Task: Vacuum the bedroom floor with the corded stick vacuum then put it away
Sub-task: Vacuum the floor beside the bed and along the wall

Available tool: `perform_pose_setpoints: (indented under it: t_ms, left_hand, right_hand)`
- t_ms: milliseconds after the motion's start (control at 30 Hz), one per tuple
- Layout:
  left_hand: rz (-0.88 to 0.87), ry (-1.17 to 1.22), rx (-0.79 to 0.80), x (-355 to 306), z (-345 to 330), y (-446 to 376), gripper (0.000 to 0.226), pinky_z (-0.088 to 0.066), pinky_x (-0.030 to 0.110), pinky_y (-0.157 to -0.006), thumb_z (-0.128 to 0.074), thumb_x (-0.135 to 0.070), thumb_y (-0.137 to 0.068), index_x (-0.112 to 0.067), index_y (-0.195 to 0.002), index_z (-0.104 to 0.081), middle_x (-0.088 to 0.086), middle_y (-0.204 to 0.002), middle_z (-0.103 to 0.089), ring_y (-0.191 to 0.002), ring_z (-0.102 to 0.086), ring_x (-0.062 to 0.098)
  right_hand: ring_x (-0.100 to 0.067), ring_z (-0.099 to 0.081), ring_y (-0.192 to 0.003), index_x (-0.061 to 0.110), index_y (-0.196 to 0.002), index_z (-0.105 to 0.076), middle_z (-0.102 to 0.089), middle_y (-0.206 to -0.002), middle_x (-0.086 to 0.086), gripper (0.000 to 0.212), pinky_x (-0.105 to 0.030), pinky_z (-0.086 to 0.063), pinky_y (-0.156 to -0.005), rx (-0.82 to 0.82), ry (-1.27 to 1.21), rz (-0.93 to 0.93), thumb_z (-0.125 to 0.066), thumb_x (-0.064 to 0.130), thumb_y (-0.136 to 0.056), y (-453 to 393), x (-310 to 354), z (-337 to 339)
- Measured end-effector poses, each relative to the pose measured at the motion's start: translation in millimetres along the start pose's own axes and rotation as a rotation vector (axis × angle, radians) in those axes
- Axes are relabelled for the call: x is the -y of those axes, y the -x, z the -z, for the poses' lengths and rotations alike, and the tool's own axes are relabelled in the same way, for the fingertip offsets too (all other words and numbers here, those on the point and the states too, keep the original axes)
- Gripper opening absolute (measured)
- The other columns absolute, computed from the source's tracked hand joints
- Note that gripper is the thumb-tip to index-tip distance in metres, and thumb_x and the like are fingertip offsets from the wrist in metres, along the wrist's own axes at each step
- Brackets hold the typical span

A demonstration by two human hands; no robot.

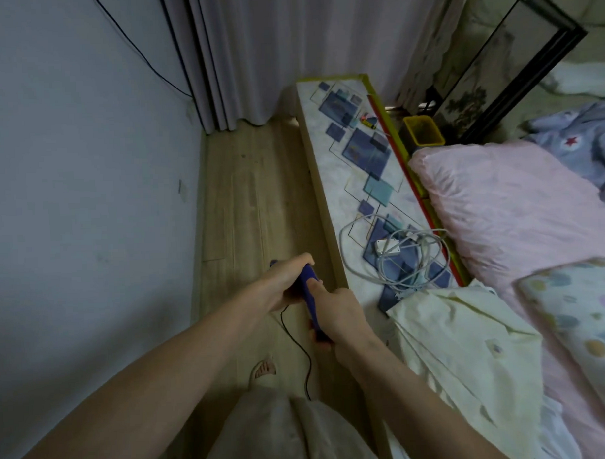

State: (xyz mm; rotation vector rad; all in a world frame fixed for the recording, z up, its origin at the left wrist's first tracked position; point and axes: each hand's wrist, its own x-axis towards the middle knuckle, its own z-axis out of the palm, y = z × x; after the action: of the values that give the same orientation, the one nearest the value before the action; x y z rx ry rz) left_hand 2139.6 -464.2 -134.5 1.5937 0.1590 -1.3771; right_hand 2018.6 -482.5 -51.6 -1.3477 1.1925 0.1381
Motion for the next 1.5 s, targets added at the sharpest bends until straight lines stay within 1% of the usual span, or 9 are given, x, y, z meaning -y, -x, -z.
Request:
perform_pose_setpoints:
  t_ms: [133,267,467,700,800,967,1133,1267,1500]
  left_hand:
    - [0.016,0.020,0.019,20.3,8.2,9.3,0.030,-0.052,0.030,-0.061,-0.060,-0.020,-0.086,-0.001,-0.108,-0.055,0.011,-0.079,-0.063,-0.061,-0.062,0.017]
    - [0.022,-0.043,-0.025,19.4,15.1,7.8,0.032,-0.052,0.027,-0.055,-0.064,-0.030,-0.087,-0.004,-0.105,-0.059,0.007,-0.075,-0.066,-0.062,-0.065,0.015]
    - [0.050,-0.107,-0.035,3.1,26.0,-9.8,0.038,-0.055,0.027,-0.061,-0.061,-0.039,-0.091,-0.005,-0.107,-0.060,0.009,-0.082,-0.071,-0.066,-0.069,0.016]
    - [0.057,-0.060,-0.035,-53.5,42.3,-56.9,0.048,-0.058,0.032,-0.069,-0.064,-0.040,-0.088,-0.002,-0.118,-0.058,0.010,-0.086,-0.071,-0.073,-0.069,0.020]
    - [0.052,-0.039,-0.058,-78.6,51.0,-80.0,0.044,-0.058,0.033,-0.064,-0.065,-0.037,-0.089,-0.004,-0.118,-0.058,0.011,-0.090,-0.071,-0.075,-0.070,0.021]
    - [0.037,-0.069,-0.077,-103.4,66.4,-123.1,0.031,-0.052,0.030,-0.053,-0.058,-0.036,-0.094,-0.007,-0.107,-0.056,0.008,-0.077,-0.066,-0.063,-0.065,0.017]
    - [0.014,-0.083,-0.117,-117.2,83.2,-161.9,0.031,-0.053,0.029,-0.054,-0.055,-0.037,-0.096,-0.008,-0.106,-0.056,0.010,-0.080,-0.067,-0.063,-0.066,0.018]
    - [0.008,-0.088,-0.135,-124.4,92.8,-186.1,0.038,-0.060,0.038,-0.075,-0.054,-0.039,-0.096,-0.004,-0.111,-0.056,0.014,-0.088,-0.070,-0.071,-0.069,0.023]
    - [0.011,-0.067,-0.107,-133.2,94.1,-197.0,0.031,-0.057,0.034,-0.066,-0.055,-0.035,-0.096,-0.005,-0.102,-0.057,0.011,-0.077,-0.069,-0.065,-0.068,0.021]
  right_hand:
    - [-0.012,-0.048,-0.046,0.014,-0.082,-0.045,-0.053,-0.064,-0.005,0.031,-0.022,-0.040,-0.041,0.045,-0.106,-0.015,-0.041,0.037,-0.102,17.0,-18.4,-10.0]
    - [-0.013,-0.049,-0.047,0.014,-0.084,-0.045,-0.053,-0.065,-0.006,0.031,-0.023,-0.039,-0.041,0.050,-0.143,-0.016,-0.042,0.039,-0.102,10.3,-21.3,-18.1]
    - [-0.012,-0.049,-0.043,0.011,-0.090,-0.049,-0.055,-0.064,-0.006,0.030,-0.021,-0.040,-0.037,0.073,-0.145,-0.012,-0.043,0.038,-0.101,-13.9,-18.8,-25.4]
    - [-0.014,-0.049,-0.043,0.010,-0.082,-0.049,-0.053,-0.060,-0.006,0.034,-0.022,-0.040,-0.038,0.061,-0.146,0.013,-0.044,0.039,-0.101,-70.1,28.8,-31.6]
    - [-0.013,-0.048,-0.042,0.009,-0.083,-0.050,-0.053,-0.059,-0.005,0.038,-0.022,-0.041,-0.039,0.068,-0.112,0.001,-0.043,0.041,-0.101,-100.1,51.0,-36.7]
    - [-0.011,-0.049,-0.041,0.007,-0.089,-0.052,-0.054,-0.059,-0.003,0.041,-0.021,-0.042,-0.041,0.069,-0.052,0.000,-0.040,0.044,-0.101,-151.5,66.0,-54.4]
    - [-0.011,-0.049,-0.044,0.008,-0.099,-0.052,-0.055,-0.066,-0.004,0.039,-0.023,-0.043,-0.043,0.064,-0.007,-0.012,-0.038,0.044,-0.101,-197.3,72.9,-75.0]
    - [-0.011,-0.048,-0.044,0.011,-0.101,-0.051,-0.055,-0.067,-0.004,0.037,-0.023,-0.043,-0.043,0.060,0.008,-0.002,-0.037,0.045,-0.101,-224.3,76.7,-87.3]
    - [-0.012,-0.047,-0.043,0.015,-0.094,-0.051,-0.053,-0.063,-0.004,0.036,-0.027,-0.041,-0.044,0.048,0.002,0.028,-0.038,0.048,-0.100,-235.5,81.2,-82.3]
